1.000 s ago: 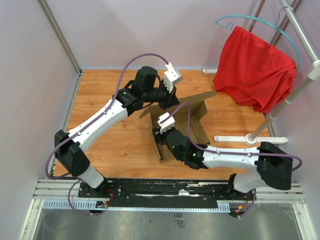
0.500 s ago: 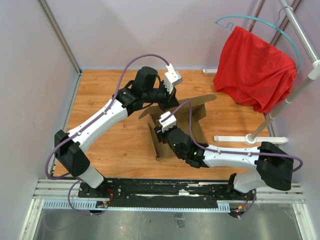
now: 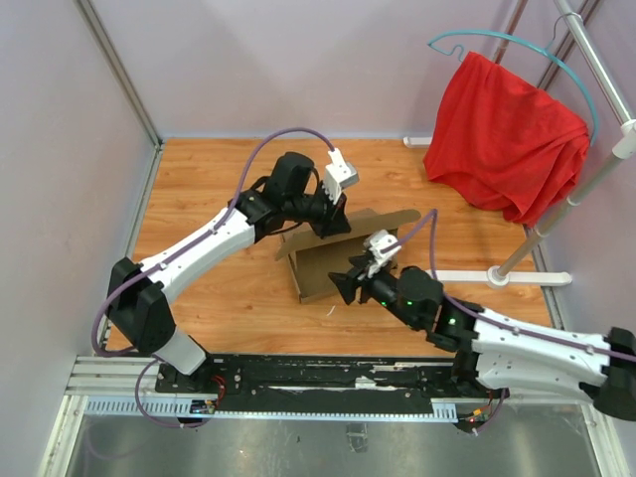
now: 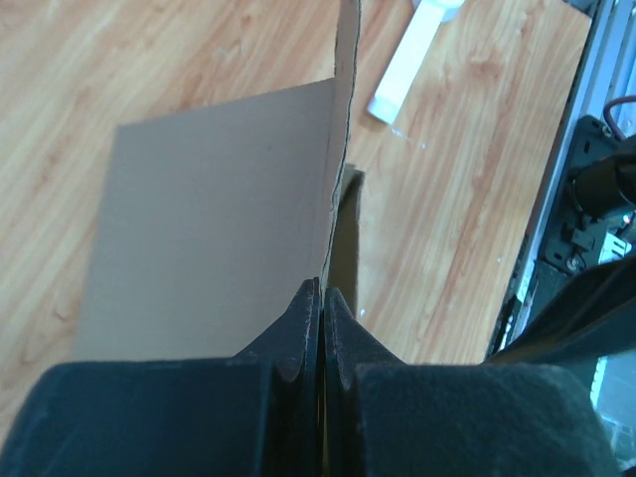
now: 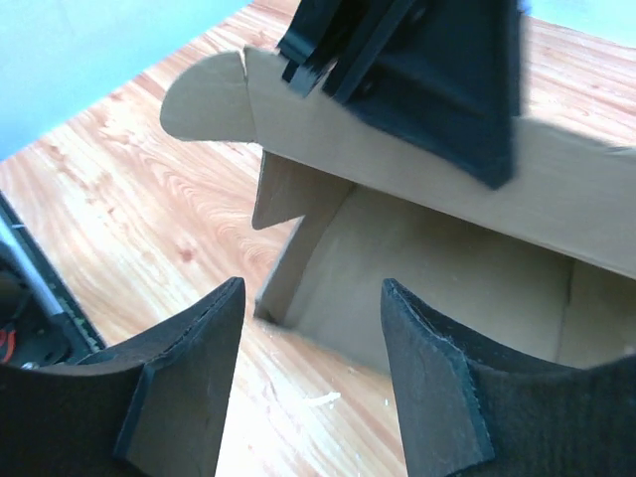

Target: Fold the paper box

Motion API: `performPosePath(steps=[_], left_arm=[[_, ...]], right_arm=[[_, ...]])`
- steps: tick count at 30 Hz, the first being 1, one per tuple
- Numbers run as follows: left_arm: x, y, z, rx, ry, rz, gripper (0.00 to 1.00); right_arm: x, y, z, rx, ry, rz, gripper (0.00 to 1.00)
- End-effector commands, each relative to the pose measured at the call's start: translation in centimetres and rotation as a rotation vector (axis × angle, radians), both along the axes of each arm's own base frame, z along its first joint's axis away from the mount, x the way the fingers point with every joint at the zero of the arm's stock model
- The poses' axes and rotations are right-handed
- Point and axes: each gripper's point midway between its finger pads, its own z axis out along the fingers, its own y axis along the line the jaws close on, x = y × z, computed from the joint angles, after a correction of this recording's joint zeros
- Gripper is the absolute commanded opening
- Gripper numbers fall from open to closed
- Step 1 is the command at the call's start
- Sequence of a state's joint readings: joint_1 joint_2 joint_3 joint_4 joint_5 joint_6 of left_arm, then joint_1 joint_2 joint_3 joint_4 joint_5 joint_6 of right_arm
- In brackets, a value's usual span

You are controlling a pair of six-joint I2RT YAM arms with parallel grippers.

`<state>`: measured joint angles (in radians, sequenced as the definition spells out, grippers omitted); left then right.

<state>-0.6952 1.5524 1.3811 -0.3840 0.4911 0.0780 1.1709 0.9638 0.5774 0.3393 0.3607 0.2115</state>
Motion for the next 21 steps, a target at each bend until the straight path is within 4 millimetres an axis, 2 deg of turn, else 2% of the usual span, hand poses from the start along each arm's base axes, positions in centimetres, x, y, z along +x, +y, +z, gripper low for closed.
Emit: performPosePath(steps=[1, 5, 8, 9, 12, 15, 21], left_arm=[[-1.1, 0.5, 0.7, -0.044, 0.009, 0.019, 0.00], [-2.3, 0.9, 0.4, -0.069, 0.009, 0.026, 0.00], [-3.2, 1.3, -0.7, -0.073, 0.013, 0.034, 0.00], [-3.5, 1.4, -1.0, -0.078, 0.014, 0.036, 0.03], [-4.5, 1.9, -1.9, -0.099, 0.027, 0.037, 0.24], [-5.6, 2.3, -2.2, -0.132, 0.045, 0.039, 0.36], [-7.7, 3.6, -3.6, -0.172, 0.093, 0.070, 0.44]], right_arm=[[-2.0, -4.4, -1.3, -0.035, 0.080, -0.009, 0.59], [-1.6, -9.9, 0.2, 0.020, 0.047, -0.170, 0.59], [-1.2, -12.7, 1.2, 0.047, 0.016, -0.267, 0.58], [-0.9, -13.3, 1.4, 0.043, 0.011, -0.300, 0.59], [-0.2, -14.4, 2.3, 0.007, 0.022, -0.387, 0.61], [0.4, -14.4, 2.9, -0.047, 0.033, -0.431, 0.63], [1.3, -13.7, 4.8, -0.074, 0.040, -0.472, 0.74]])
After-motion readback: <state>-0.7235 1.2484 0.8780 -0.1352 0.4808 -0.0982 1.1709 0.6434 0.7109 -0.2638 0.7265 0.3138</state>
